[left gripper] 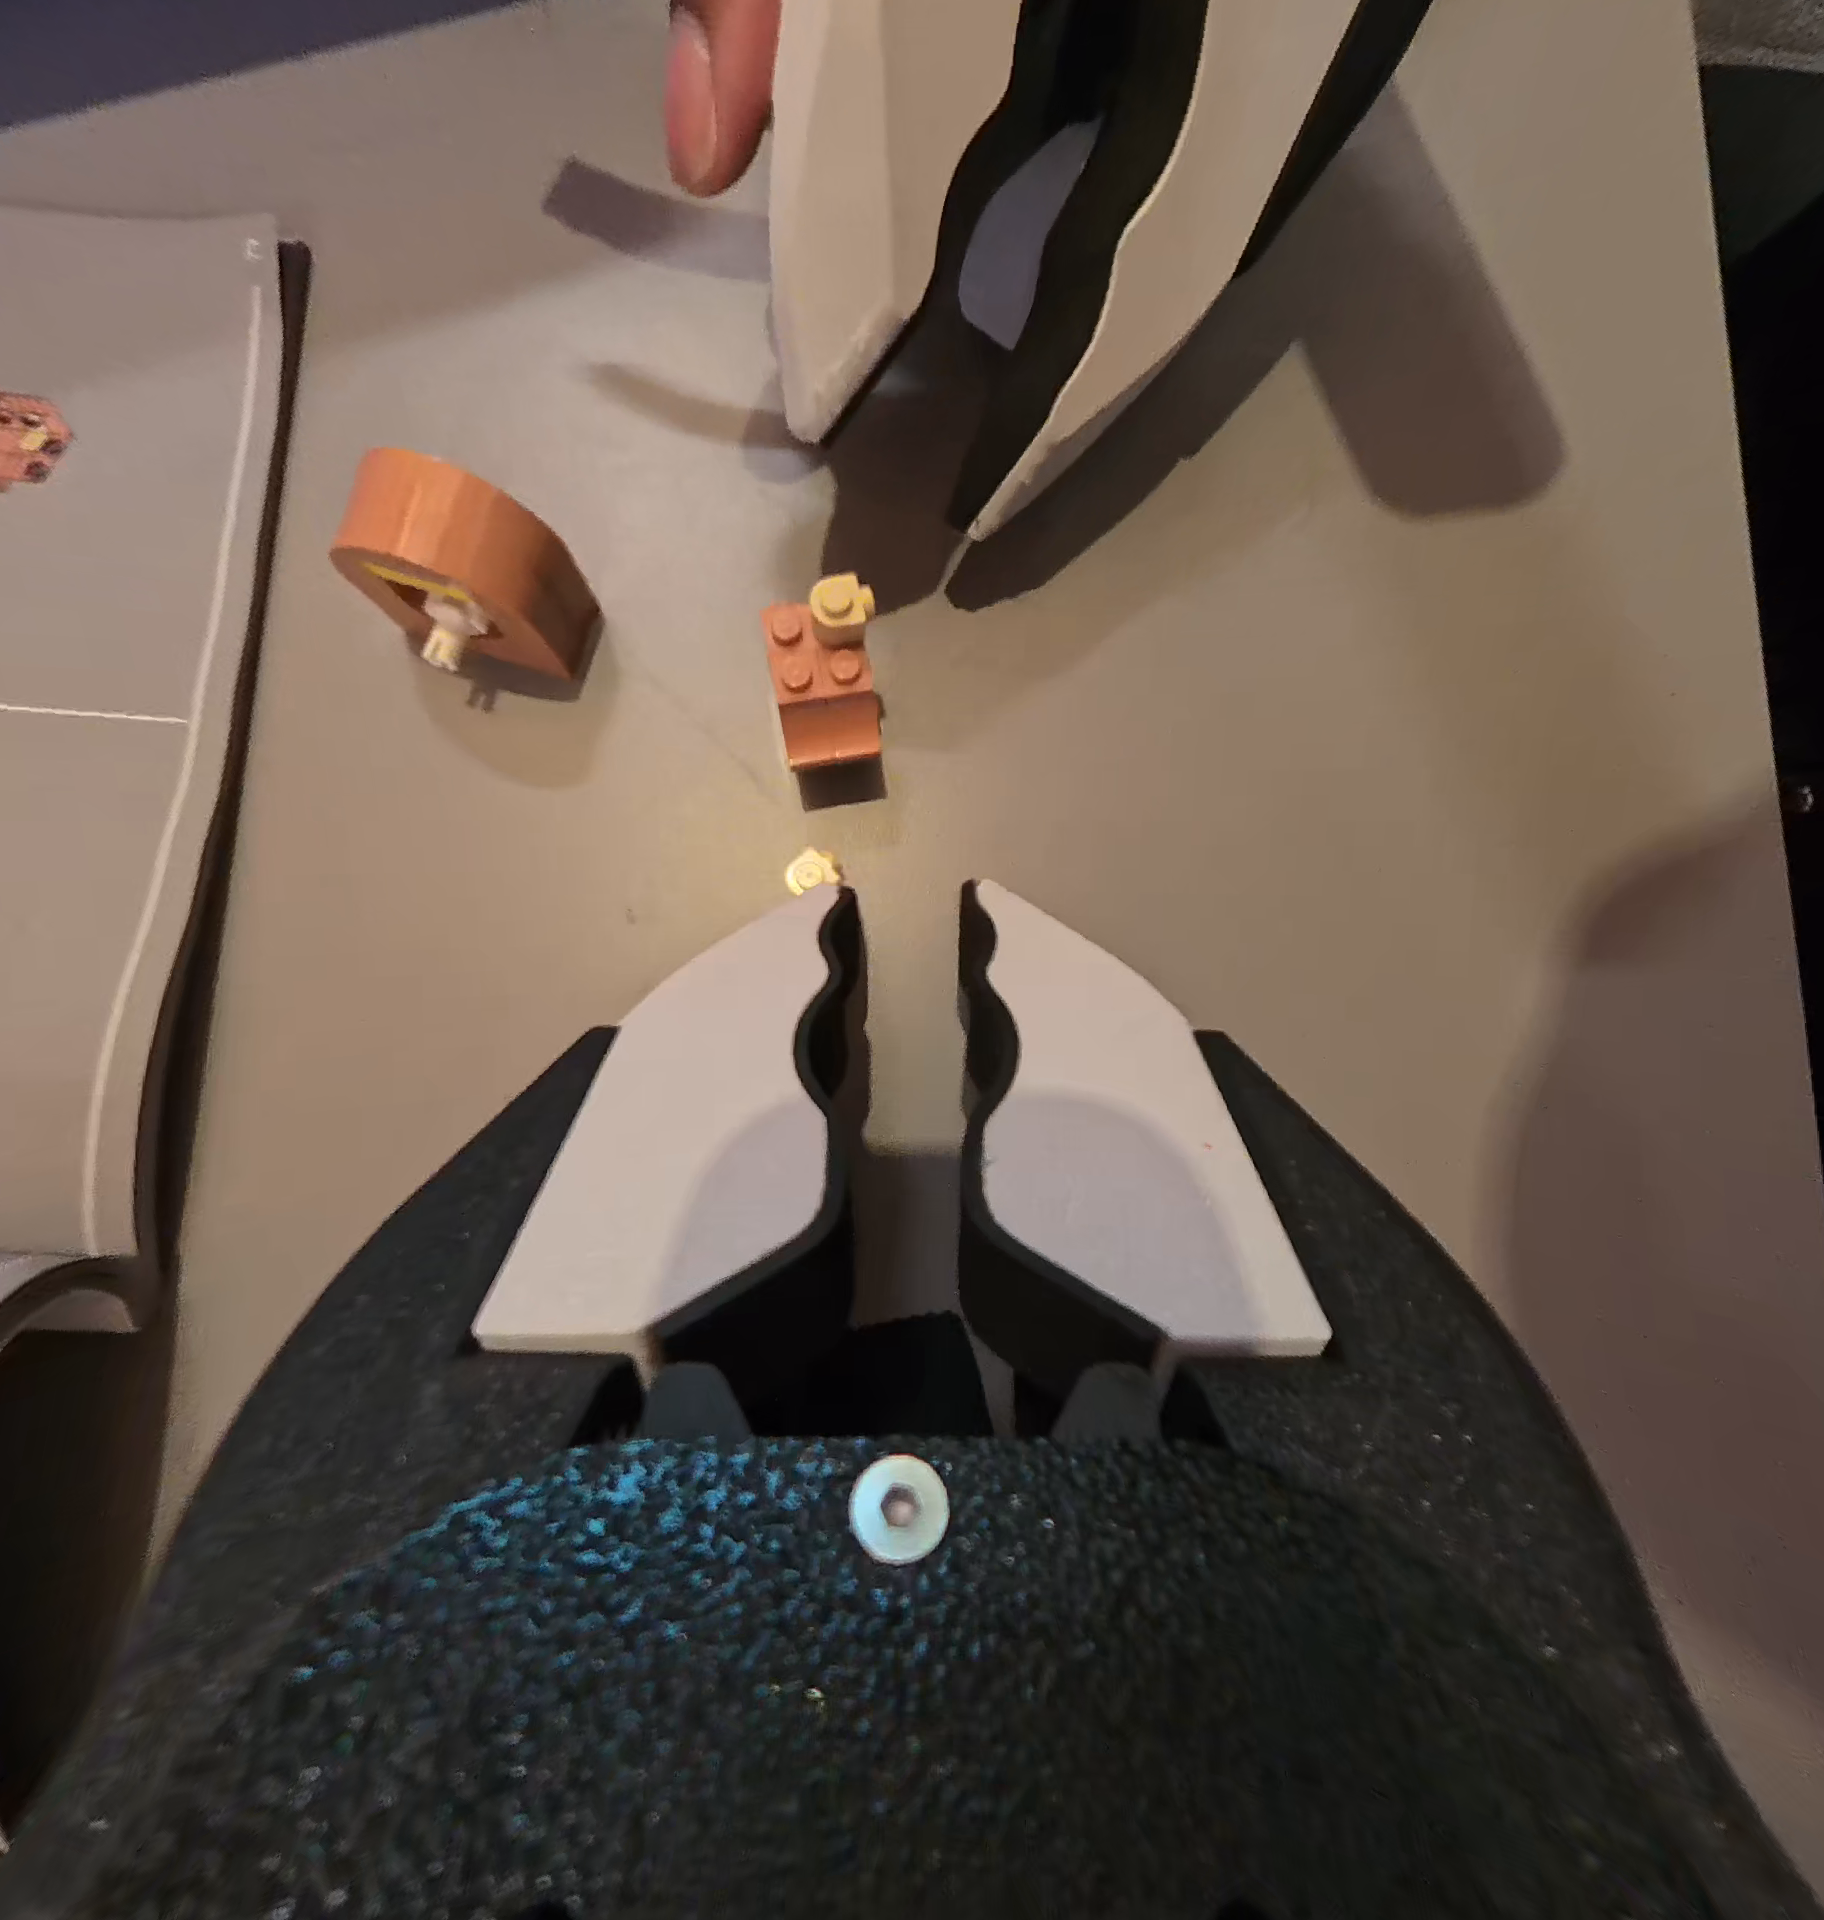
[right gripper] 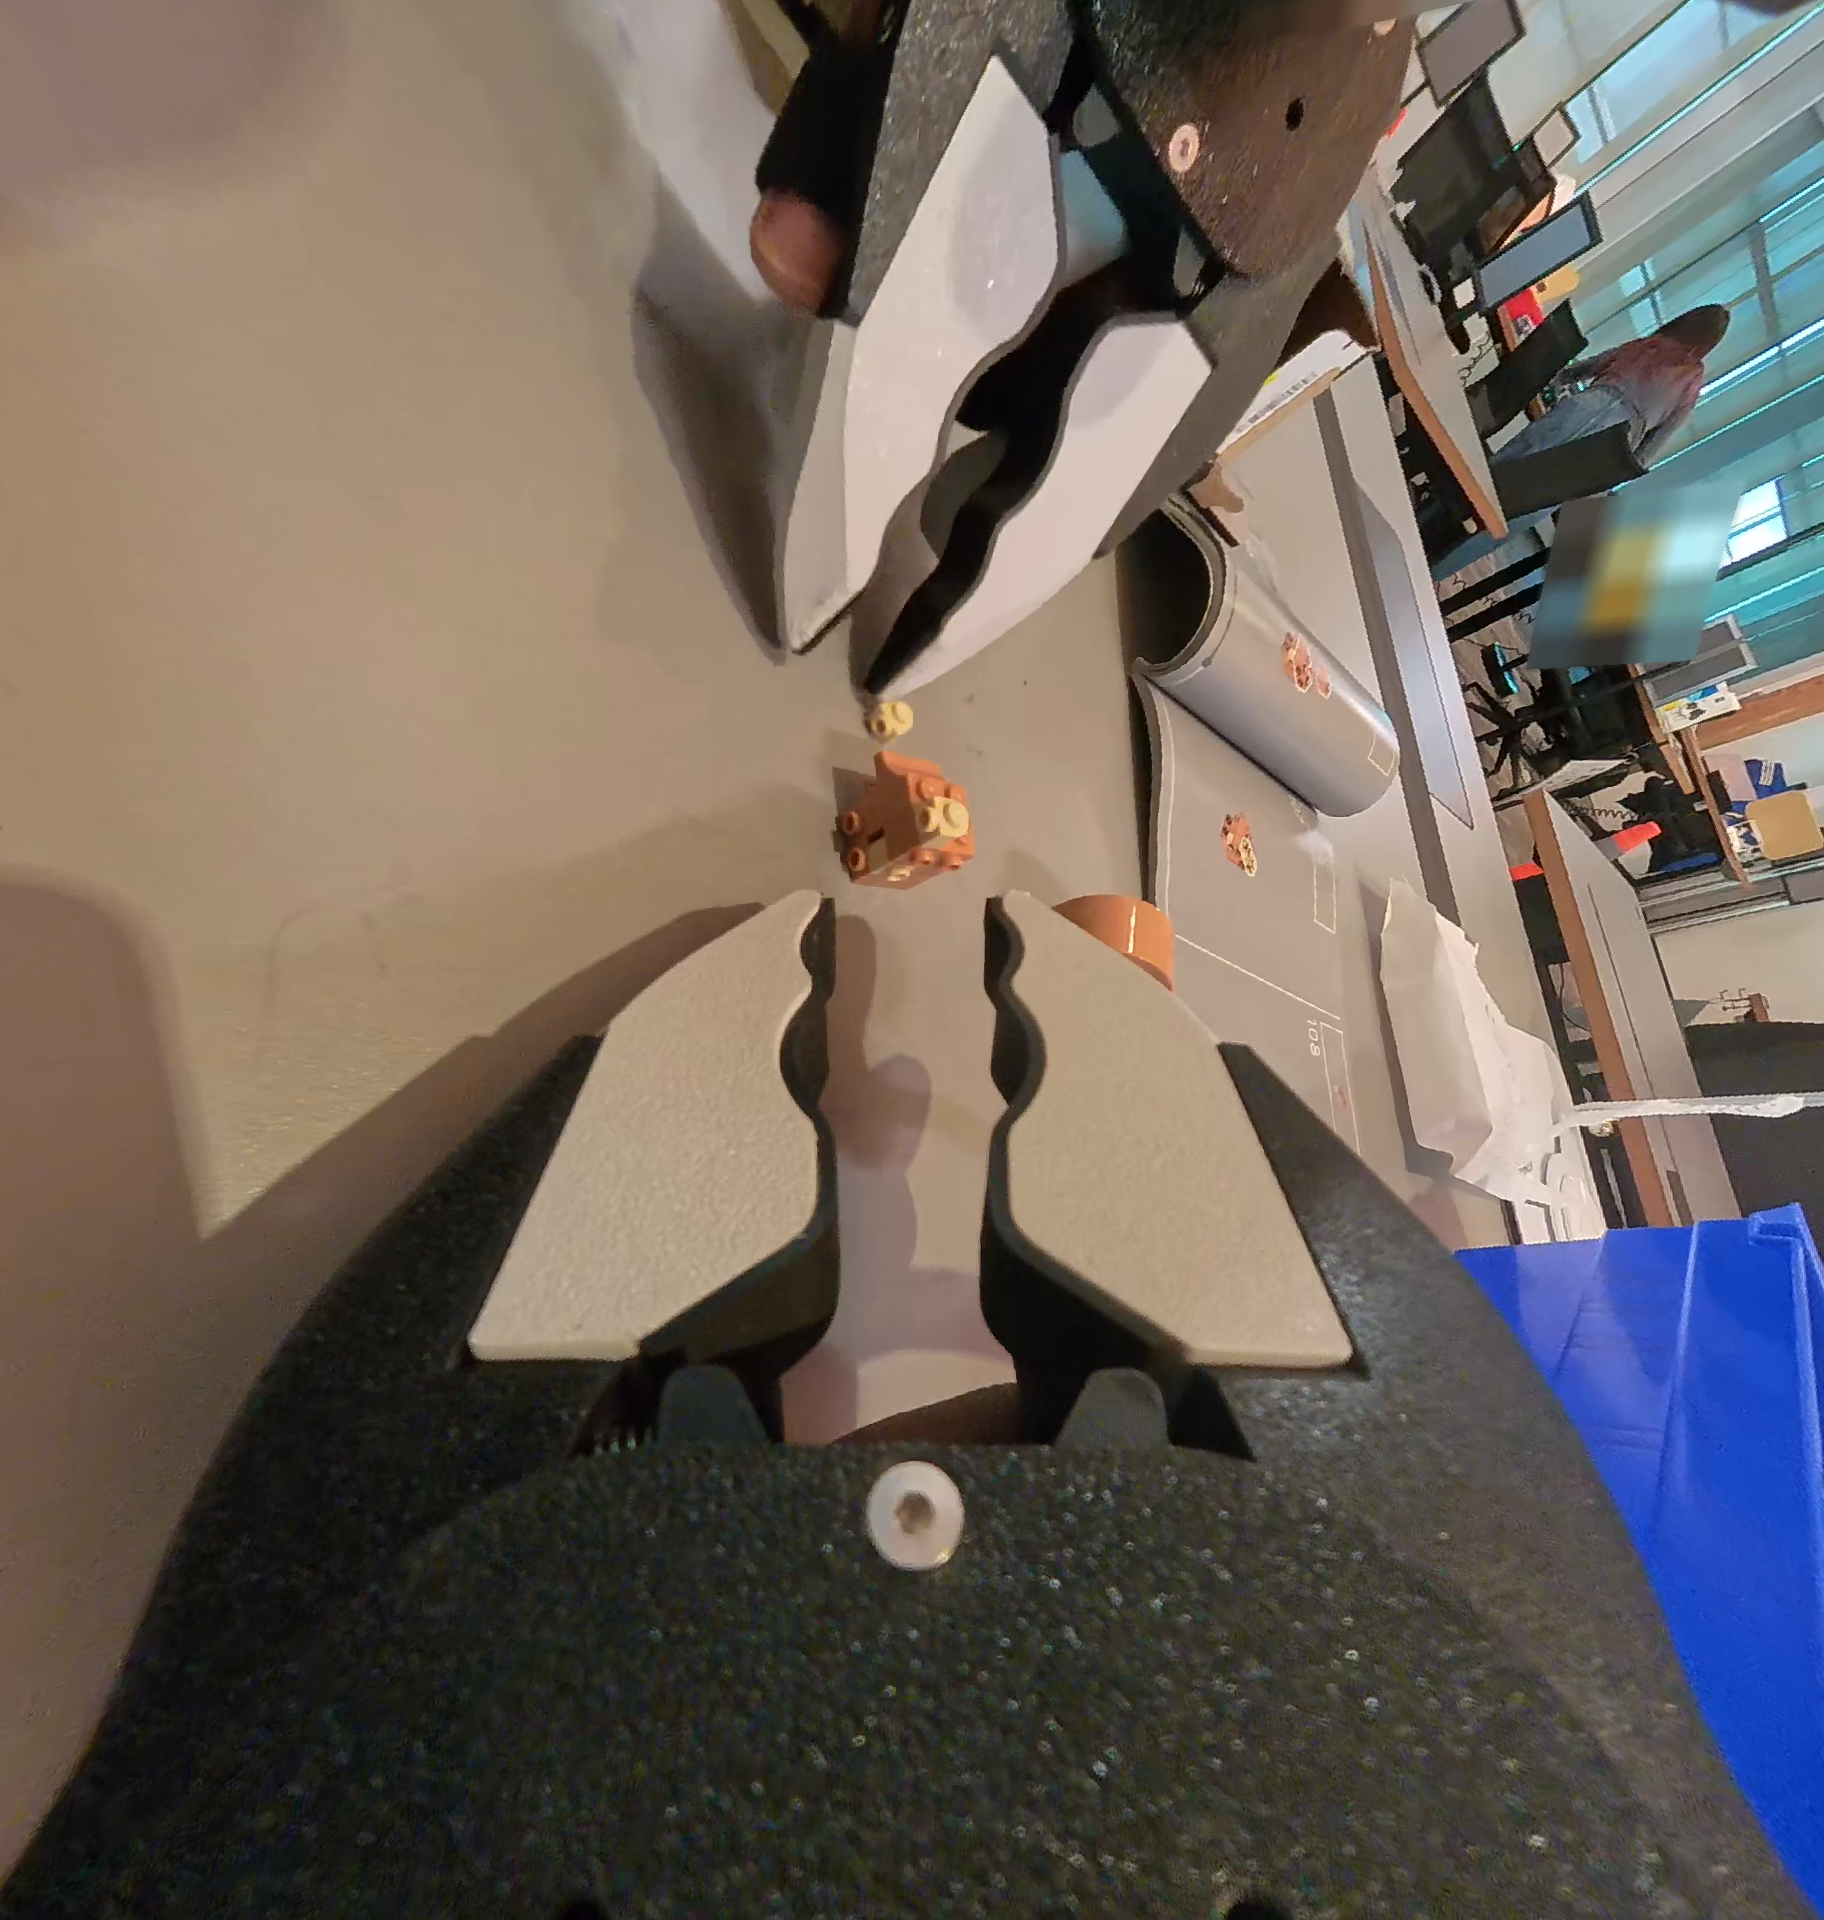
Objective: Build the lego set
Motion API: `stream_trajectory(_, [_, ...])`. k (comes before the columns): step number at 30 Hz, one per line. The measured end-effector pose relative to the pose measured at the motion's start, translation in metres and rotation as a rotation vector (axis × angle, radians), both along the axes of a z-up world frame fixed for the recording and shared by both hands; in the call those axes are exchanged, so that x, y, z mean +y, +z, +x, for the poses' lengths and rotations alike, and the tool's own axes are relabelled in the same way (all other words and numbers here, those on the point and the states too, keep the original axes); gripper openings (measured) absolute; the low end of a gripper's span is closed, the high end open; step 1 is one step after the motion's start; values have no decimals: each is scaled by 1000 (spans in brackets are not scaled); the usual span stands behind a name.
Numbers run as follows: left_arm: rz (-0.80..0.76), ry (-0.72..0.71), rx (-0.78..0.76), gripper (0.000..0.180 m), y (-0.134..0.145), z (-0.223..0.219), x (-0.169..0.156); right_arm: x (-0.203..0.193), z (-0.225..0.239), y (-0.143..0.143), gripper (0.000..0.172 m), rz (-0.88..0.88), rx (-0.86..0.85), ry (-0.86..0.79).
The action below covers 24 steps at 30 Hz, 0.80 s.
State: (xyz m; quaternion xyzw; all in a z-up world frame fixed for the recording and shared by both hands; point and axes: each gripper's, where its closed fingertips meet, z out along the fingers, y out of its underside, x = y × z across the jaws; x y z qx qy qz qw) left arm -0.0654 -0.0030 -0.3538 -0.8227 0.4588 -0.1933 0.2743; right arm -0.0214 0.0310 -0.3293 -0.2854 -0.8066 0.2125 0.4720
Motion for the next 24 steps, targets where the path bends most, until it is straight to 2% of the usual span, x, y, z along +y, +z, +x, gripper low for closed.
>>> stream_trajectory(4, [12,5,-34,19,7,0,1,0,0,0,27,0,-1,2])
stream_trajectory(10, [132,50,4,13,10,-15,21,-3,0,-1,27,0,-6,10])
stream_trajectory(20, [194,-105,-28,16,2,-14,21,-7,1,-2,26,-6,-11,31])
stream_trajectory(24, [171,-160,-57,17,0,-8,20,-6,1,-2,26,-20,-14,28])
